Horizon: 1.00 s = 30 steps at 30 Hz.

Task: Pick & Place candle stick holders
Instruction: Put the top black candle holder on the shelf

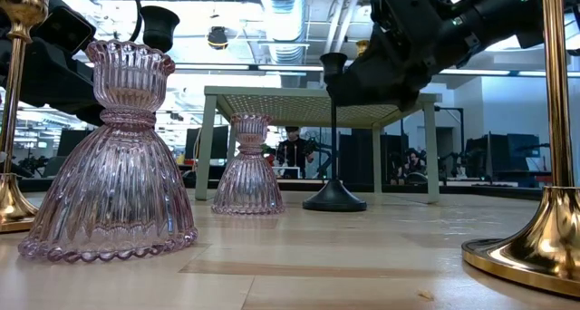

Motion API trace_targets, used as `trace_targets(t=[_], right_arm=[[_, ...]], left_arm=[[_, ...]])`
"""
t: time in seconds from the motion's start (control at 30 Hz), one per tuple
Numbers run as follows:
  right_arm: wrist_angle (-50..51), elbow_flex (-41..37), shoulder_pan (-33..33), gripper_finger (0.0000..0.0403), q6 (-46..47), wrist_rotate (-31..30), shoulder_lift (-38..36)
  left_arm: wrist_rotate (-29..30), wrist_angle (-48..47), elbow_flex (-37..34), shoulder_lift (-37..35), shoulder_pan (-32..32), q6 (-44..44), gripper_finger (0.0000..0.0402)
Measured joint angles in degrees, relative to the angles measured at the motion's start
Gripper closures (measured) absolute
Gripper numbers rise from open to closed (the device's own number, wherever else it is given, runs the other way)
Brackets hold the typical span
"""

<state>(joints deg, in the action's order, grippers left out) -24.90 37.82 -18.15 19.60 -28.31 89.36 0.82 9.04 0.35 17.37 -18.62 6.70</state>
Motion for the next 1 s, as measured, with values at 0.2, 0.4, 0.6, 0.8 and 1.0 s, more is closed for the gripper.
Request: trace_targets(t=[0.2, 0.4, 0.6, 0.8, 1.0], right_arm=[[-5.0, 0.0, 0.0, 0.0271, 0.3, 0.0, 3.9], [-5.7, 3.5, 0.0, 0.0284, -1.4, 0.3, 11.7], [-4.7, 6.6, 0.0, 0.0320, -3.7, 0.3, 13.0], [-0.1, 7.2, -0.4, 0.0390, -3.7, 0.1, 10.6], [5.2, 7.1, -1.2, 0.0396, -2.2, 0.0, 5.4]], left_arm=[[0.0, 0.0, 0.0, 0.0, 0.0, 0.0, 0.0394], [0.0, 0.0, 0.0, 0.3, 0.0, 0.0, 0.0394], [0.0, 0.0, 0.0, 1.9, 0.0, 0.0, 0.0394], [0.0, 0.0, 0.0, 3.9, 0.0, 0.0, 0.0394], [1.1, 0.0, 0.0, 4.5, 0.0, 0.0, 0.0394]])
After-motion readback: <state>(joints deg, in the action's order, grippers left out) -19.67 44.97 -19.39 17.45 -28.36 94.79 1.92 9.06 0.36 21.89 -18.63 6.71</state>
